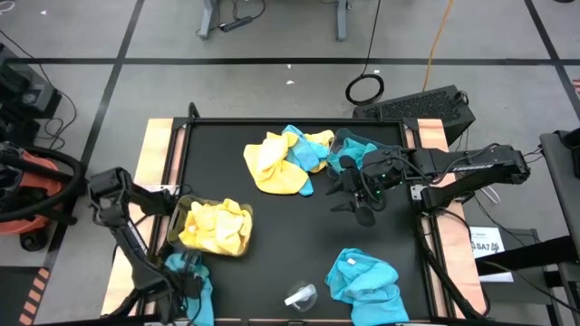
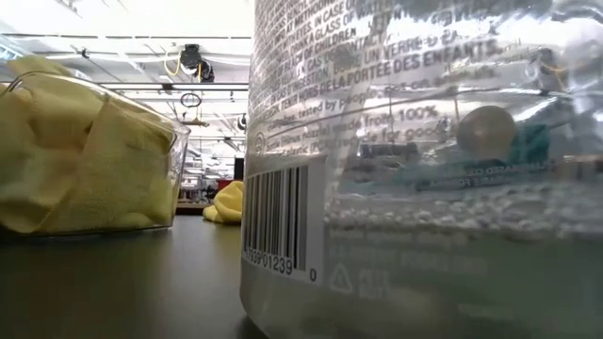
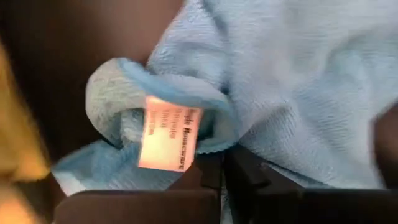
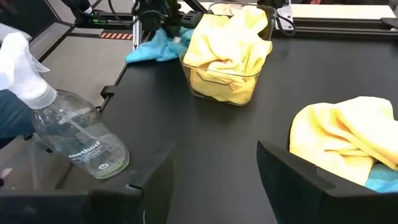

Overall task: Sort microfiber towel by color & place in baskets
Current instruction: Put the blue microfiber towel into the top transparent bin

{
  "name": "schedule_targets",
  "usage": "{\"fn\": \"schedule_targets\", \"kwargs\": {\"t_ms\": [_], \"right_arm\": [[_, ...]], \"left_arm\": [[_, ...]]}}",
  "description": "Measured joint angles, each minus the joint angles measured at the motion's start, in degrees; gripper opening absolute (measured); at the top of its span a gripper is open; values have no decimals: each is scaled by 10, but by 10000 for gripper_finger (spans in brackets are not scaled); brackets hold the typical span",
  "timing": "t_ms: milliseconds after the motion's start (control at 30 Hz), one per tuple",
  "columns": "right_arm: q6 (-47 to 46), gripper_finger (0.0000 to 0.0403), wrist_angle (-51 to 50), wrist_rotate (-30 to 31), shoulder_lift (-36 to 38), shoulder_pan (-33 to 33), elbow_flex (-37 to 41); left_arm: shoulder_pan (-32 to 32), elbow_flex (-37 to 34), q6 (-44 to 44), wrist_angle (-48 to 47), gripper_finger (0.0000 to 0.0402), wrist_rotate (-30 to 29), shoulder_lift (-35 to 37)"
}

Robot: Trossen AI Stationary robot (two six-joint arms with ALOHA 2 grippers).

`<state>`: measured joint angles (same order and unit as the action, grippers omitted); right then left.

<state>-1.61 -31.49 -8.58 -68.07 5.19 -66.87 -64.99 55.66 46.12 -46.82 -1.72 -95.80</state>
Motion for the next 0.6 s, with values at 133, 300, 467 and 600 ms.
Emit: {"fn": "schedule_targets", "kwargs": {"t_ms": [133,300,467,600], "right_arm": [[2,212,-2,-1,0,0,0],[7,212,-2,-2,0,0,0],[12,212,-1,-2,0,0,0],[19,212,0,-3,0,0,0]], "left_arm": [[11,7,-6,-20,6,-4,3],[18,40,-46,-32,3,-18,21],[32,80,-50,-79,2,-53,54],[49,112,-49,-133,1,-81,91]]}}
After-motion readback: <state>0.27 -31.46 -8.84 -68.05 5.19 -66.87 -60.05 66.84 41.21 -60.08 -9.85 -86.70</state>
